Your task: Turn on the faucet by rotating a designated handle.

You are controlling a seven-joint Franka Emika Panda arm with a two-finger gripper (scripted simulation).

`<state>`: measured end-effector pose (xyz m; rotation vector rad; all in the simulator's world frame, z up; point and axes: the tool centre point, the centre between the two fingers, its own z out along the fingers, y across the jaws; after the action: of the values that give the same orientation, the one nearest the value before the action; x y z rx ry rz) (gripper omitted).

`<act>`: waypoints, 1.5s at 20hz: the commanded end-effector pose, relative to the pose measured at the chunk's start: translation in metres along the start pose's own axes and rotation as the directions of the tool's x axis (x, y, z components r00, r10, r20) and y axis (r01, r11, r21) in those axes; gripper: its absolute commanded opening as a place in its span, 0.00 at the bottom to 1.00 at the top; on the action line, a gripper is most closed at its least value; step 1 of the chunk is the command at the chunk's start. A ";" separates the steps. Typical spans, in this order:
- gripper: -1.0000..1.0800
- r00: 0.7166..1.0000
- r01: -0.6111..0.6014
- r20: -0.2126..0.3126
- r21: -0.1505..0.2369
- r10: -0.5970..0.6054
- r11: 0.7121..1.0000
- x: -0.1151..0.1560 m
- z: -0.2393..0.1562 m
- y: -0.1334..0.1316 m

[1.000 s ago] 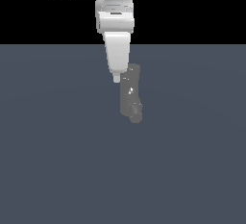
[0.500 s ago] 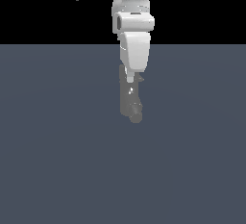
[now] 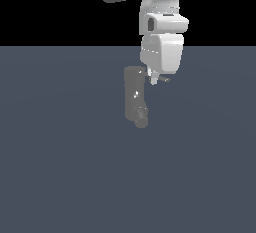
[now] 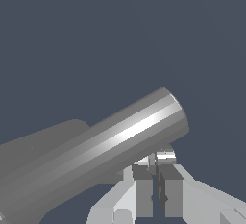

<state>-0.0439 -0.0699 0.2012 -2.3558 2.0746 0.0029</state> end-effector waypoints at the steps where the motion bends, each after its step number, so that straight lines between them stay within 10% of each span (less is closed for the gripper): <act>1: 0.00 1.000 0.000 0.000 0.000 0.000 1.000 0.000 0.000 0.000; 30: 0.00 1.000 -0.029 -0.003 -0.001 0.029 1.000 0.088 0.000 -0.065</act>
<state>0.0304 -0.1267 0.2012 -2.3554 2.0738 0.0097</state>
